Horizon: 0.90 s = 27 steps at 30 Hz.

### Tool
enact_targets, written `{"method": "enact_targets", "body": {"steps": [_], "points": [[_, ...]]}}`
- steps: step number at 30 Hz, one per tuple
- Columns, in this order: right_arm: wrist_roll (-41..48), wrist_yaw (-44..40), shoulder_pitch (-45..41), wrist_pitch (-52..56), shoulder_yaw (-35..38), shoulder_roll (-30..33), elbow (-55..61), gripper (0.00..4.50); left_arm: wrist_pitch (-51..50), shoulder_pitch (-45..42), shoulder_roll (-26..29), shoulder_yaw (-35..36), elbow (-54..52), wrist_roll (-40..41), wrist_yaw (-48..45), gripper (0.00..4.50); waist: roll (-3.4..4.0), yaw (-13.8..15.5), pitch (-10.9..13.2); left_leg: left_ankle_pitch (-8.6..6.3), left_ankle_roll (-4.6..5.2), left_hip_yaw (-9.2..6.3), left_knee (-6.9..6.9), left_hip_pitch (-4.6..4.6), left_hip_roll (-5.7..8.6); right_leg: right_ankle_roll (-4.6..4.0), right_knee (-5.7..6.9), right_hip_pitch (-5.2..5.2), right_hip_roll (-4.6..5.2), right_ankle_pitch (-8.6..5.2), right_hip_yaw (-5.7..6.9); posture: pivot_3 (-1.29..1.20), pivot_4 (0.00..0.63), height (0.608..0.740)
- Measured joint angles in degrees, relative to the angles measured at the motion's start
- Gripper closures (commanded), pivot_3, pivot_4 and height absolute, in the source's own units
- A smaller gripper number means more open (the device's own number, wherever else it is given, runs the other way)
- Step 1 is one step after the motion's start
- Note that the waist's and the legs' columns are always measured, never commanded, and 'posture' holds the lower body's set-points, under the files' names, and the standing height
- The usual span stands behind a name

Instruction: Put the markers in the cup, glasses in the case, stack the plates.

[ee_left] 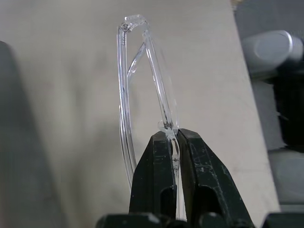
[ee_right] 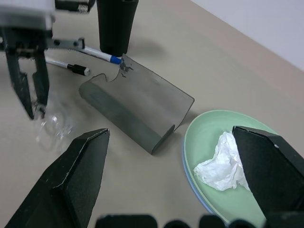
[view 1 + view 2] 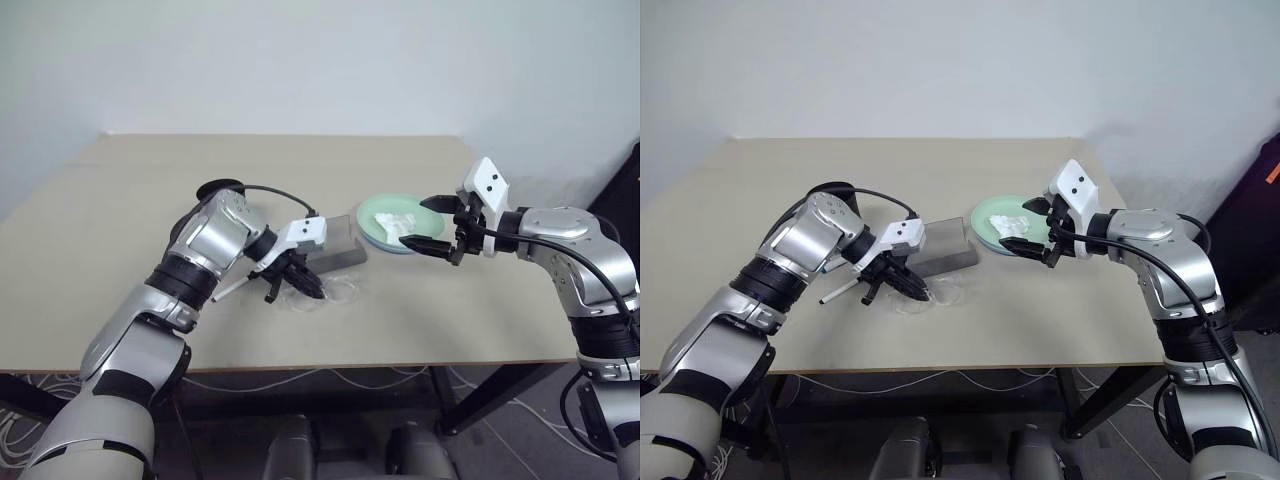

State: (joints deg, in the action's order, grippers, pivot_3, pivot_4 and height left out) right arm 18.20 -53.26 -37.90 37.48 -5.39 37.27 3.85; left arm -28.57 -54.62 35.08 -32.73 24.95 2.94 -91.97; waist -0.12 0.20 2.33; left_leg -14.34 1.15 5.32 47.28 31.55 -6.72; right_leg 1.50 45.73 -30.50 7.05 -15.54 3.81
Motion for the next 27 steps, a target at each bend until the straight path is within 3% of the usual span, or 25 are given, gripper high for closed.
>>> {"method": "enact_targets", "body": {"steps": [2,8,18,27], "points": [[0.1,0.0,0.1,0.1,0.0,0.0,0.2,0.00,-0.3,0.5,0.5,-0.6,-0.4,0.2,0.0,4.32,0.00,0.0,0.0,0.00,0.00,0.00,0.00,0.00,0.00,0.00,0.00,0.00,0.00,0.00,0.00,0.00,0.000,0.649],[0.3,0.0,0.2,0.3,0.0,0.0,0.2,0.00,-0.5,0.9,0.9,-0.7,-0.4,-0.3,0.0,2.41,0.00,0.0,0.0,0.00,0.00,0.00,0.01,0.00,0.00,0.00,0.00,0.01,0.00,0.00,0.00,0.00,0.000,0.649],[0.3,-0.1,0.2,0.4,-0.1,-0.2,0.3,0.00,4.2,-0.1,-1.1,0.6,1.8,-3.1,2.7,2.41,0.00,0.0,0.0,0.00,0.00,0.00,0.01,0.00,0.00,0.00,0.00,0.01,0.00,0.00,0.00,0.00,0.000,0.649],[-0.1,-4.2,4.6,-0.2,-2.4,3.4,3.0,0.00,2.6,0.1,-1.4,-0.3,-5.5,-6.8,4.4,2.41,0.00,0.0,0.0,0.00,0.01,-0.04,0.01,-0.01,0.05,0.00,0.00,0.06,0.00,0.00,-0.01,0.00,0.000,0.649]]}}
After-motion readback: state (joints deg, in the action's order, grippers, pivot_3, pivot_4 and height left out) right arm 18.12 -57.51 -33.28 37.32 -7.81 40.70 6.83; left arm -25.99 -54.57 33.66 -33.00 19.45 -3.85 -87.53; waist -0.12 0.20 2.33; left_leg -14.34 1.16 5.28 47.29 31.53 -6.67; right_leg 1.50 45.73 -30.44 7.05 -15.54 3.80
